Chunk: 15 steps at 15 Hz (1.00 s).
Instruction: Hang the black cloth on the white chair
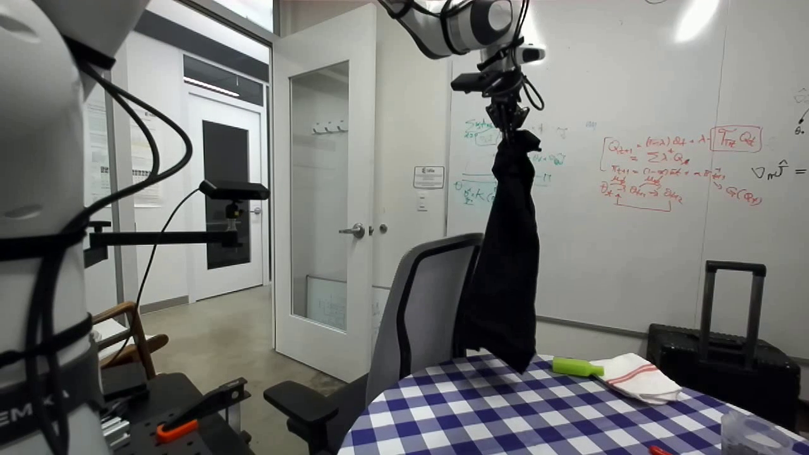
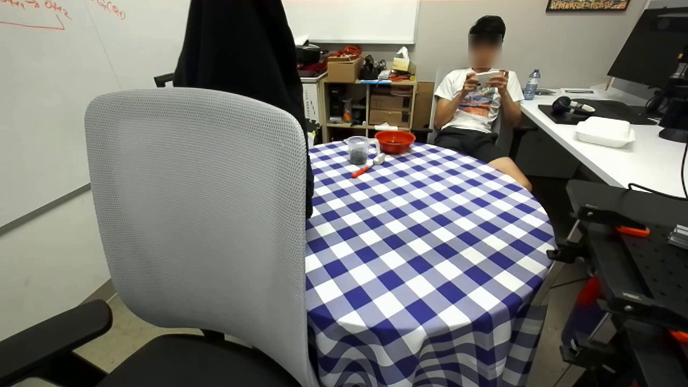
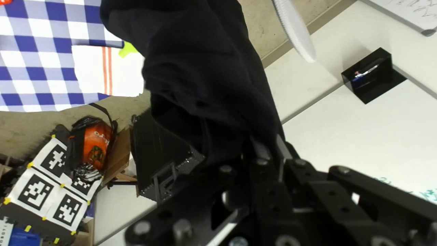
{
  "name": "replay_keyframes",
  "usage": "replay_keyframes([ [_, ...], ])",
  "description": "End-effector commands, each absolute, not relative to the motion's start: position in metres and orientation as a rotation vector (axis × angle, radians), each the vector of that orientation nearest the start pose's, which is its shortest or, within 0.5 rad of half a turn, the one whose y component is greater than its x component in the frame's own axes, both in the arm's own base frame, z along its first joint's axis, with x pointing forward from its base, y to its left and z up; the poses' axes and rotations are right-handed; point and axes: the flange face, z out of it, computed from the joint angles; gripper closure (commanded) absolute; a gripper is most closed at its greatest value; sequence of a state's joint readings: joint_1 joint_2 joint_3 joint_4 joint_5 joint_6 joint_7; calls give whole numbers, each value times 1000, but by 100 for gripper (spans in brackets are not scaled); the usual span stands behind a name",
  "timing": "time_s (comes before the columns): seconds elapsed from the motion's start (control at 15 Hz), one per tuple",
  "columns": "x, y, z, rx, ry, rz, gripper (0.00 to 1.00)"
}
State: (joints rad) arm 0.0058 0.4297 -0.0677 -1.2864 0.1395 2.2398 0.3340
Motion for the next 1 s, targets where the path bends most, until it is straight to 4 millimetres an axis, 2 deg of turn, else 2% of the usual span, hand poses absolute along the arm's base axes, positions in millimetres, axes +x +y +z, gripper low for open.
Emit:
replay_keyframes([
  [0.0,723,18,609,-2834,562,-788,98],
  [0.13,718,52,615,-2862,499,-789,98],
  [0.27,717,87,607,-2908,428,-773,98],
  [0.53,712,165,559,-3035,253,-668,98],
  [0.93,693,278,466,-3199,-63,-482,98],
])
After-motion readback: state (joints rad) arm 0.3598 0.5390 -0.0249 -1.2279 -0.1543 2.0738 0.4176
